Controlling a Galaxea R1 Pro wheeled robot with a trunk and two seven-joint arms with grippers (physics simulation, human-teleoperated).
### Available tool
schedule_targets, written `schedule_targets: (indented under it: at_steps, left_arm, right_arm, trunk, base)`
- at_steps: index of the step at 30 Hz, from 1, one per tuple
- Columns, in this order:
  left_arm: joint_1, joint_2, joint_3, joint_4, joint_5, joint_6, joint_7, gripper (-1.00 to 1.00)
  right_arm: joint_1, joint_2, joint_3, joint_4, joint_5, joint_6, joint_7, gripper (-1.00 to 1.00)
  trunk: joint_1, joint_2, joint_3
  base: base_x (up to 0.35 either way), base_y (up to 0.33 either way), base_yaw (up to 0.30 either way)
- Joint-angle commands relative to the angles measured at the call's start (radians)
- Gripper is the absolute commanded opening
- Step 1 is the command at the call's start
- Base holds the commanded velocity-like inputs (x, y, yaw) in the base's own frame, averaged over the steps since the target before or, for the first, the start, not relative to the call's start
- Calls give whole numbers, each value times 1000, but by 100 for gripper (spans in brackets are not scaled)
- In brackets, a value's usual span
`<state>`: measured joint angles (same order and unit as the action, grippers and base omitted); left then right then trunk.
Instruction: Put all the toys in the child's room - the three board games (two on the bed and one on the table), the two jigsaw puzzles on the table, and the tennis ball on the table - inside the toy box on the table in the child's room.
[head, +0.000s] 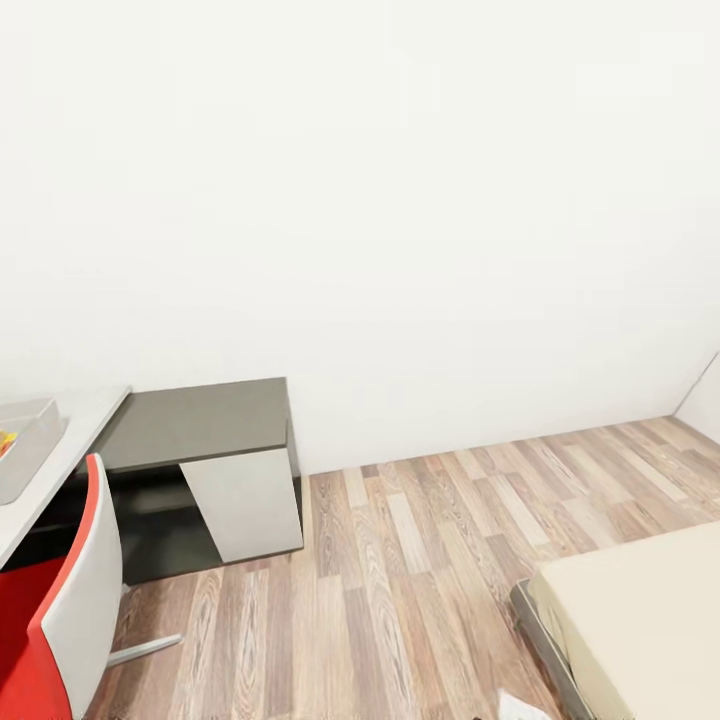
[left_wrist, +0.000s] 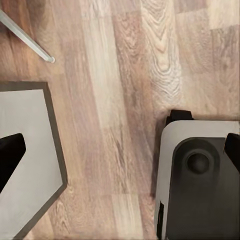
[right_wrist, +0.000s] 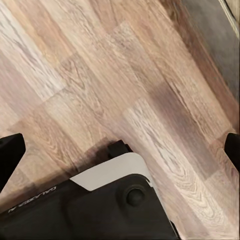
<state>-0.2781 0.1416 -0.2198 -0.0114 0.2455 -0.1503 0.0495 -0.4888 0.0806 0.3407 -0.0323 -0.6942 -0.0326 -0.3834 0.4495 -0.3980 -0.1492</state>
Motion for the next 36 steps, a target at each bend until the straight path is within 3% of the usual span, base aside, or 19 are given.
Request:
schedule_targets:
  at_steps: [1, 16, 21, 25, 31, 36]
  left_arm:
    - [1, 0, -9, 0, 8, -2, 2, 100]
    - [42, -12, -7, 2, 9, 1, 5, 100]
    - [42, -14, -3, -3, 9, -4, 3, 100]
    - [42, -54, 0, 0, 11, 0, 3, 100]
    - [42, -76, 0, -1, 10, -2, 3, 100]
    - [42, -76, -1, -1, 11, -1, 3, 100]
  right_arm:
    - [2, 0, 8, 4, -10, -3, -3, 100]
    - [173, -15, 7, 20, -5, -17, -5, 100]
    - [211, -24, 6, 20, -9, -93, -10, 100]
    - [271, -38, 7, 21, -13, -121, -10, 100]
    - [310, 3, 4, 21, -16, -124, -6, 100]
    - [314, -9, 0, 21, -17, -126, -6, 100]
  trunk:
    - [1, -2, -4]
    - [1, -2, -25]
    - [1, -2, -25]
    - [1, -2, -25]
    - [1, -2, -25]
    - [1, -2, -25]
  base:
    - [0, 0, 0]
    - [0, 0, 0]
    - [0, 0, 0]
    - [0, 0, 0]
    - [0, 0, 0]
    - [0, 0, 0]
